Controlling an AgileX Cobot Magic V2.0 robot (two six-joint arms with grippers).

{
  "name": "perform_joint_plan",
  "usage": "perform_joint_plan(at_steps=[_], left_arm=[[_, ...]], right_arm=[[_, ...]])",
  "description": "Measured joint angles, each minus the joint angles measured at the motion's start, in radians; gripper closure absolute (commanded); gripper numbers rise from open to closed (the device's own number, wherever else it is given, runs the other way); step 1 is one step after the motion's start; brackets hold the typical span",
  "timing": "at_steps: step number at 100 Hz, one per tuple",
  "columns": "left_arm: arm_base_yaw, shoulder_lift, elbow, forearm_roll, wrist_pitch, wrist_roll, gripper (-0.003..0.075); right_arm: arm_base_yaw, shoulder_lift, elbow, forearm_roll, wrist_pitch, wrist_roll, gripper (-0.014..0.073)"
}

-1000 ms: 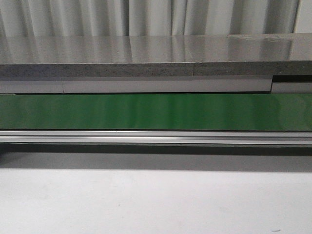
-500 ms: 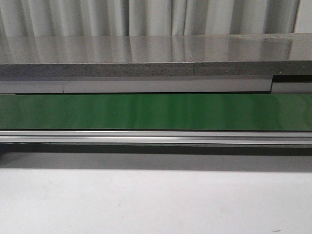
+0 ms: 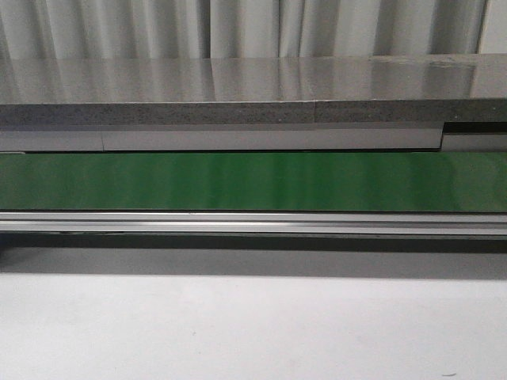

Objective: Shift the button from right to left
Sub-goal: 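Lower the right gripper and close it around the button's black body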

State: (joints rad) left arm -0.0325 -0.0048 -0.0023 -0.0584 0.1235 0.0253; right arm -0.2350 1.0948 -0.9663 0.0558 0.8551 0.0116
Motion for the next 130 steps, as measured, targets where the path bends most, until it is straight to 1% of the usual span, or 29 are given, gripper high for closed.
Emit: perform_joint_plan(at_steps=[4,9,33,47,69,96,130], left_arm=[[0.000,0.000,0.000,0.000,0.000,0.000,0.0741],[0.000,0.000,0.000,0.000,0.000,0.000,0.0741],[0.000,0.000,0.000,0.000,0.000,0.000,0.0741],[0.000,0.000,0.000,0.000,0.000,0.000,0.0741],[0.000,0.000,0.000,0.000,0.000,0.000,0.0741],[0.000,0.000,0.000,0.000,0.000,0.000,0.0741],[0.000,0.000,0.000,0.000,0.000,0.000,0.0741]], right_arm=[[-0.029,0.012,-0.002,-0.002,0.008,-0.012,-0.0017],[-0.064,0.024,-0.004,-0.007,0.016,-0.025,-0.0073],[-0.237,0.093,-0.004,-0.023,0.012,-0.110,-0.0012],[-0.304,0.161,-0.022,-0.026,-0.002,-0.163,0.0027],[-0.322,0.325,-0.110,-0.029,-0.013,-0.181,0.0086],[-0.322,0.518,-0.232,-0.029,-0.009,-0.181,0.0087],[-0.322,0.705,-0.254,0.010,-0.067,-0.181,0.0087]])
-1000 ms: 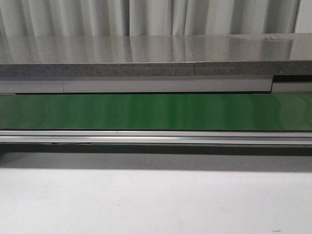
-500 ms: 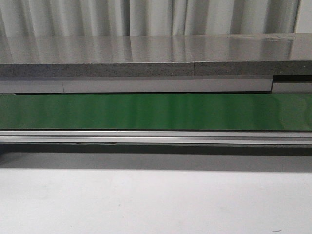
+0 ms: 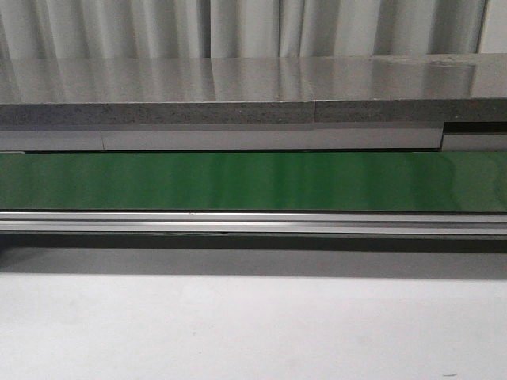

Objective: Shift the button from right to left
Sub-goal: 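Lower the right gripper and close it around the button's black body, then carry the button with the right gripper onto the green conveyor belt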

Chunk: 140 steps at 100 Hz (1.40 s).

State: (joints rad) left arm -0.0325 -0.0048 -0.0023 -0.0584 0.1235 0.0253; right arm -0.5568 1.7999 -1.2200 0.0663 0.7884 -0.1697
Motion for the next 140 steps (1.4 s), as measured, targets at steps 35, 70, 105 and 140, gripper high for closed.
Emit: perform_joint_plan(at_steps=[35,70,105,140], left_arm=[[0.000,0.000,0.000,0.000,0.000,0.000,0.0741],[0.000,0.000,0.000,0.000,0.000,0.000,0.0741],[0.000,0.000,0.000,0.000,0.000,0.000,0.0741],[0.000,0.000,0.000,0.000,0.000,0.000,0.0741]], right_arm=[[0.000,0.091,-0.008,0.028,-0.073,0.000,0.0119],[0.003,0.113,-0.018,0.065,-0.107,0.000,0.0484],[0.043,-0.068,-0.018,0.088,-0.029,0.008,0.0482],[0.135,-0.284,0.076,0.097,0.101,0.102,0.0482]])
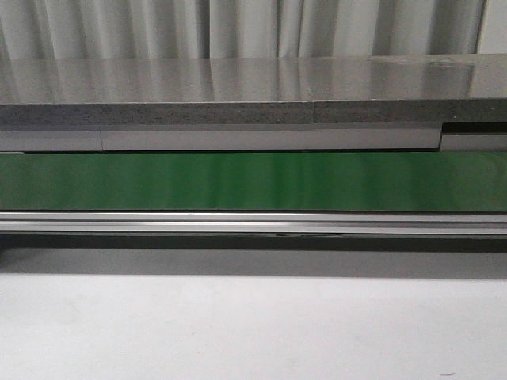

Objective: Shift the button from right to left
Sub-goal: 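Carry the button with the right gripper onto the green conveyor belt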

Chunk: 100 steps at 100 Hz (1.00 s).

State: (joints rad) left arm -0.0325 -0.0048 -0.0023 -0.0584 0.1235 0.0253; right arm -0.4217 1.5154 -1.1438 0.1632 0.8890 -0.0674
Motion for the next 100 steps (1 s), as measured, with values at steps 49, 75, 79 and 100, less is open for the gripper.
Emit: perform_joint_plan(at_steps=[49,75,79,100], left_arm=[[0.000,0.000,0.000,0.000,0.000,0.000,0.0741],[0.000,0.000,0.000,0.000,0.000,0.000,0.0741],[0.000,0.000,0.000,0.000,0.000,0.000,0.0741],[0.000,0.000,0.000,0.000,0.000,0.000,0.0741]], right_arm=[[0.146,0.034,0.072,0.010,-0.079,0.096,0.0365],[0.169,0.046,0.072,0.010,-0.112,0.097,-0.0049],[0.177,0.046,0.072,0.010,-0.114,0.097,-0.0034],[0.245,0.004,0.072,0.010,-0.114,0.058,-0.0018]])
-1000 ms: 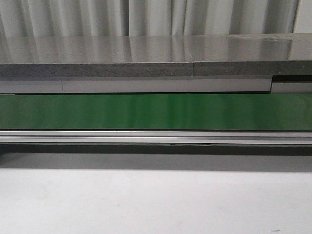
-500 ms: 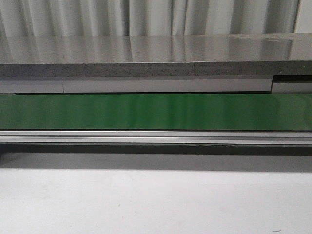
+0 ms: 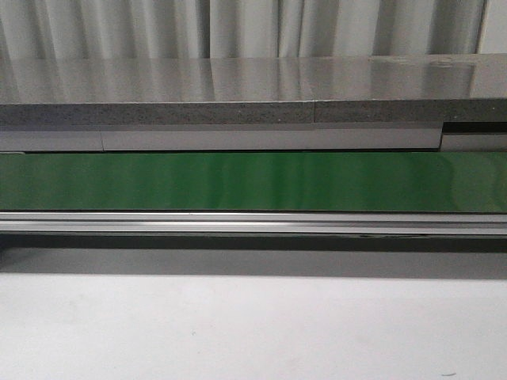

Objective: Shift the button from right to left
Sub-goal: 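Carry the button with the right gripper onto the green conveyor belt, then open the right gripper to release the button and lift away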

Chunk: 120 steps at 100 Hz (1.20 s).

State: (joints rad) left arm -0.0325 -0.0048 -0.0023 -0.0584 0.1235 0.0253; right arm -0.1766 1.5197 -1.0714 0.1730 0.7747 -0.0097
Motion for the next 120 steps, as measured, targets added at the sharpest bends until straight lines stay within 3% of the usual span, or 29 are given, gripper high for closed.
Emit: perform_joint_plan(at_steps=[17,24,36,50,61,107,120], left_arm=[[0.000,0.000,0.000,0.000,0.000,0.000,0.0741],[0.000,0.000,0.000,0.000,0.000,0.000,0.0741],[0.000,0.000,0.000,0.000,0.000,0.000,0.0741],[0.000,0.000,0.000,0.000,0.000,0.000,0.0741],[0.000,0.000,0.000,0.000,0.000,0.000,0.0741],[0.000,0.000,0.000,0.000,0.000,0.000,0.0741],[0.000,0.000,0.000,0.000,0.000,0.000,0.0741]], right_arm=[[0.083,-0.078,0.000,0.000,0.005,-0.087,-0.0016],[0.111,-0.106,0.000,-0.017,0.017,-0.099,0.0023],[0.135,-0.151,0.009,-0.052,0.032,-0.105,0.0214],[0.137,-0.210,0.060,-0.076,0.034,-0.105,0.0505],[0.137,-0.269,0.121,-0.088,0.003,-0.105,0.0669],[0.137,-0.618,0.350,-0.132,-0.101,-0.105,0.0662],[0.137,-0.732,0.433,-0.132,-0.196,-0.105,0.0662]])
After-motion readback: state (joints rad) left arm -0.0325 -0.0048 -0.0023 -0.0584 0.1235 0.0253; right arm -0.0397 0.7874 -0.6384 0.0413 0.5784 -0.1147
